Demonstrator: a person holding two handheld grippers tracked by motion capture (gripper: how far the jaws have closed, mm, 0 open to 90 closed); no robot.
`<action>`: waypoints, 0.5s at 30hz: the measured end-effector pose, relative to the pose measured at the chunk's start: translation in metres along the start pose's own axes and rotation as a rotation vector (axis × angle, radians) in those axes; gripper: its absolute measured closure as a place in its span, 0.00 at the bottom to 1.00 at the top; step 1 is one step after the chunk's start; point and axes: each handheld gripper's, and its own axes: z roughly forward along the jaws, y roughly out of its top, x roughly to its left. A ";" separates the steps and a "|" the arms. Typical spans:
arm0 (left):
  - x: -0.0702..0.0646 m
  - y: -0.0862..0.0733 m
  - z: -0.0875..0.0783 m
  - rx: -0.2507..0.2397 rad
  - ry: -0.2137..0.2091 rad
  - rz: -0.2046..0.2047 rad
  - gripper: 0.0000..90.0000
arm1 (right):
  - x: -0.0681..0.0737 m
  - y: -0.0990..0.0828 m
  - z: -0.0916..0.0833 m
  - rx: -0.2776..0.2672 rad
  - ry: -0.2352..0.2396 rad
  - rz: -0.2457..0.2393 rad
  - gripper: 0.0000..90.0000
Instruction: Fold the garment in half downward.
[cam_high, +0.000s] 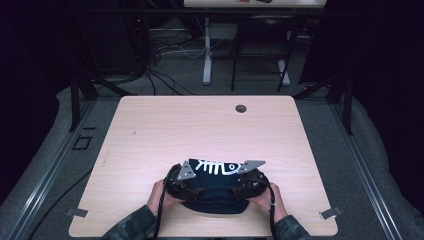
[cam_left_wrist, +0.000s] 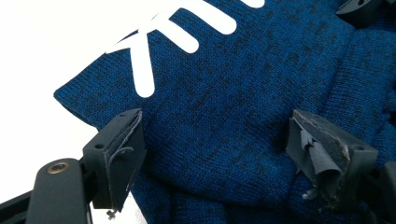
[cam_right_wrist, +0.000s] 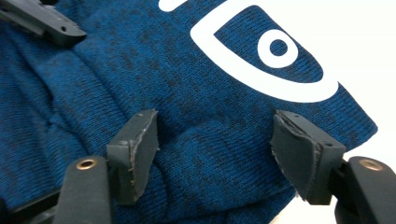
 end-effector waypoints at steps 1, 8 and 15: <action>0.000 0.000 0.000 0.003 -0.001 -0.006 0.21 | -0.001 0.001 0.001 0.004 -0.004 -0.007 0.34; 0.002 0.001 0.003 0.011 0.005 -0.036 0.20 | -0.018 0.006 0.011 0.015 0.027 0.024 0.27; 0.002 0.000 0.002 0.011 0.005 -0.049 0.20 | -0.017 0.006 0.010 0.016 0.019 0.024 0.25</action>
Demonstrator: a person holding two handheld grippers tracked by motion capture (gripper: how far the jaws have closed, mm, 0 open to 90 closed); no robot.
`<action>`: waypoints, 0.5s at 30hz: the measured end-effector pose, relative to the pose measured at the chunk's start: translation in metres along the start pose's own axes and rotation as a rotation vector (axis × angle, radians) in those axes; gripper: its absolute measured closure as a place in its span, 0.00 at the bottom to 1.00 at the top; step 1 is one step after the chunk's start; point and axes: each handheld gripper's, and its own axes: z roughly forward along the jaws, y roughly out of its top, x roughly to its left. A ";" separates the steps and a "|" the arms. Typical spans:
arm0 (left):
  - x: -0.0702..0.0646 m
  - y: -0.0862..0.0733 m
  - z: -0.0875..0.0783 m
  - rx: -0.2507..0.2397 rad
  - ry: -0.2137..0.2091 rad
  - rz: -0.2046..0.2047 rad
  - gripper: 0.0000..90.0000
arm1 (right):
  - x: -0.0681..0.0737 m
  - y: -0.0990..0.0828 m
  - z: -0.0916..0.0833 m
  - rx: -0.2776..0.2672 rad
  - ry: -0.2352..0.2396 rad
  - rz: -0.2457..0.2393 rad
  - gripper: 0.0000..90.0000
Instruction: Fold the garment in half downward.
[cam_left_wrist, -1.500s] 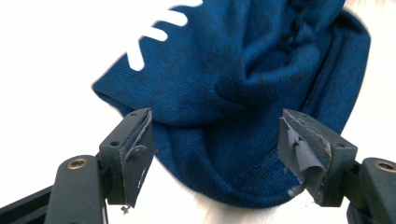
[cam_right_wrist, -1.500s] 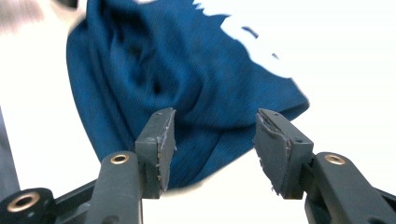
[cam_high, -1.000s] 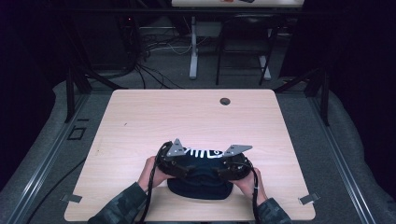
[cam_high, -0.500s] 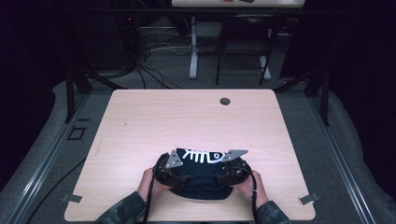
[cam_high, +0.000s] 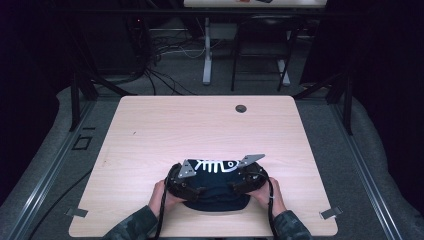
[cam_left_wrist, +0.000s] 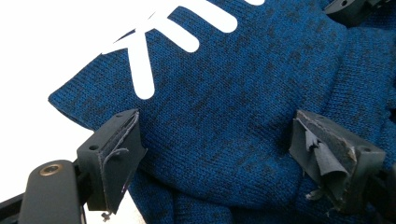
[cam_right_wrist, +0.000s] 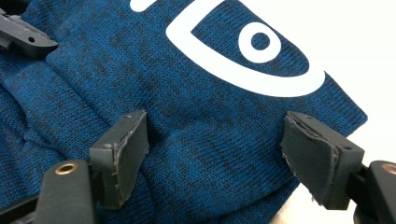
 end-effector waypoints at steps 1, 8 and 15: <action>-0.001 0.000 0.000 0.001 -0.005 -0.002 0.19 | 0.001 0.000 0.000 -0.006 -0.007 0.001 0.24; -0.008 -0.002 -0.003 0.002 -0.012 -0.002 0.20 | 0.005 -0.006 -0.004 -0.002 -0.020 0.005 0.19; -0.013 -0.004 -0.005 0.004 -0.013 0.000 0.20 | 0.008 -0.009 -0.005 -0.005 -0.040 0.000 0.14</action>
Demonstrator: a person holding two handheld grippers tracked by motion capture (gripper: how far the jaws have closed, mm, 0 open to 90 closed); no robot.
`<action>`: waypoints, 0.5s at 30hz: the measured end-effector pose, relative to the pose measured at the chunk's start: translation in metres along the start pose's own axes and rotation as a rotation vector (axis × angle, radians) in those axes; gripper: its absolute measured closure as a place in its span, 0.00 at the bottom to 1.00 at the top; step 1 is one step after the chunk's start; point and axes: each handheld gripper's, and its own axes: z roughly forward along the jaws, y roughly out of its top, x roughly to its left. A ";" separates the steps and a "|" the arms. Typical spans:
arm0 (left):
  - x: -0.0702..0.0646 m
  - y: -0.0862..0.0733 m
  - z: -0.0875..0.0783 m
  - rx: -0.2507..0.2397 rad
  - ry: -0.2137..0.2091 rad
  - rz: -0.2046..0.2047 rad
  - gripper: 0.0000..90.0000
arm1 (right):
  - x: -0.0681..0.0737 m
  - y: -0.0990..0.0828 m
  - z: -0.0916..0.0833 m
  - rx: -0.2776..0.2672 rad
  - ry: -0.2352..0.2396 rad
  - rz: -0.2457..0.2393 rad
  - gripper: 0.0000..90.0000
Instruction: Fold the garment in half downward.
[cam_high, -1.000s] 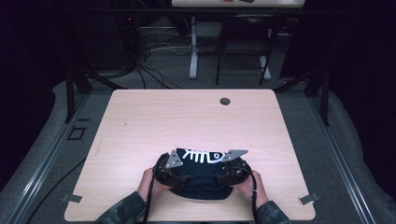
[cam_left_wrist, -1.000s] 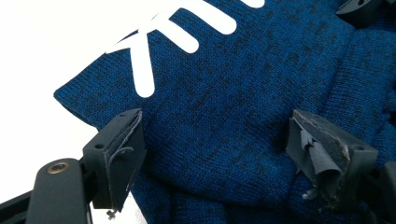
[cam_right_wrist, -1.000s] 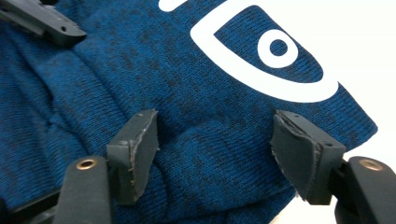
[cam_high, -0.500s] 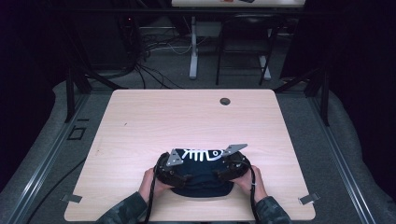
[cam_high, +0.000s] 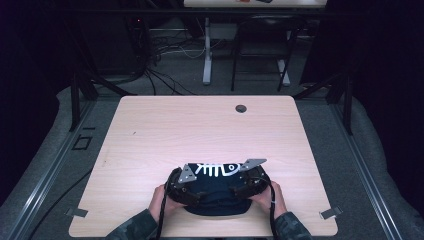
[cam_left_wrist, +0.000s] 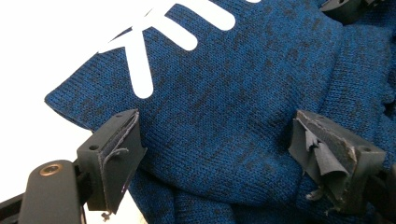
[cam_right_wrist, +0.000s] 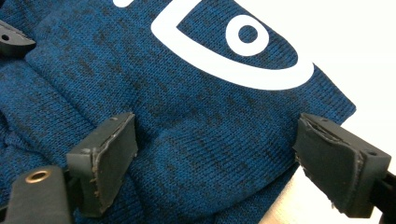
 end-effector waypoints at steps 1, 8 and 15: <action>0.000 0.000 0.000 0.000 -0.001 0.001 0.20 | 0.000 0.000 0.000 0.005 -0.003 -0.002 0.13; -0.001 -0.001 -0.002 -0.013 -0.010 0.004 0.19 | 0.000 -0.002 0.000 0.002 -0.006 0.024 0.04; 0.003 0.003 -0.009 -0.037 0.007 -0.017 0.02 | -0.002 0.000 -0.009 -0.031 -0.003 0.042 0.00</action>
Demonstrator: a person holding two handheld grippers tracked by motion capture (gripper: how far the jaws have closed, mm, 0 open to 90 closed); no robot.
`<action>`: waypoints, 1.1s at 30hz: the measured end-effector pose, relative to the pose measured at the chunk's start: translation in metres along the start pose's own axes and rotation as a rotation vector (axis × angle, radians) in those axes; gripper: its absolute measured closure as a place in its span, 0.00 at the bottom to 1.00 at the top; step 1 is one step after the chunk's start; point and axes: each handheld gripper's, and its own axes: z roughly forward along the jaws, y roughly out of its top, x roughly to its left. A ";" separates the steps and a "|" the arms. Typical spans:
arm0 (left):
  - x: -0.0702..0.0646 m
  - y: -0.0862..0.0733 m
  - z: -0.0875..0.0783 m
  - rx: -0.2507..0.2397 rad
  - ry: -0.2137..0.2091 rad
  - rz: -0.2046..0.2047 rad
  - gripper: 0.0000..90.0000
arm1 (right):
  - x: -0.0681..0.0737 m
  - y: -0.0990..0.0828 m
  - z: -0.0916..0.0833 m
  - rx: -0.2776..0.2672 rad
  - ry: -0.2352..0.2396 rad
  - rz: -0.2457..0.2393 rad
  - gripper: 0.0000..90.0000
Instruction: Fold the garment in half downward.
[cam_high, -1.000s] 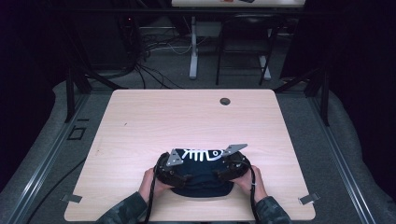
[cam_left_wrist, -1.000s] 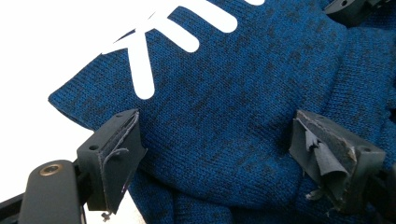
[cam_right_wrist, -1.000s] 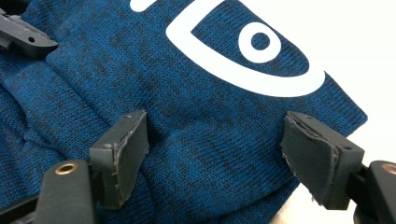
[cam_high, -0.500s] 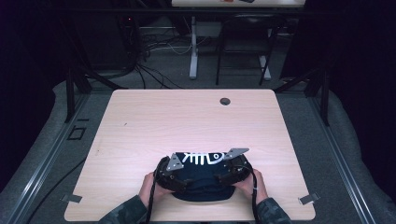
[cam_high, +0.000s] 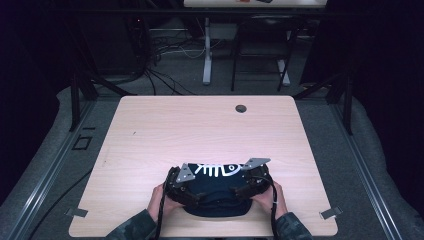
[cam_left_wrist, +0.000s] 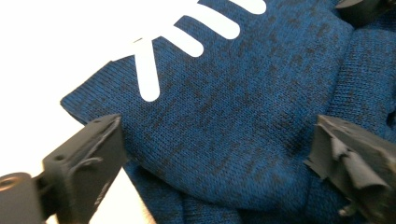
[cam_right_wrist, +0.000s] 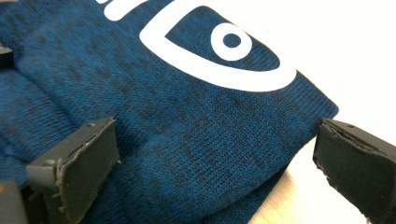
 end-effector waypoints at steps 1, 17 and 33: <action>0.001 0.001 -0.003 -0.002 0.002 0.004 0.02 | 0.000 0.001 -0.003 -0.010 0.004 0.001 0.00; 0.037 -0.017 -0.048 -0.055 0.161 -0.049 0.00 | -0.018 -0.019 -0.063 -0.123 -0.078 0.065 0.00; 0.082 -0.055 -0.044 0.059 0.221 -0.182 0.00 | -0.055 -0.073 -0.064 -0.030 -0.147 0.210 0.01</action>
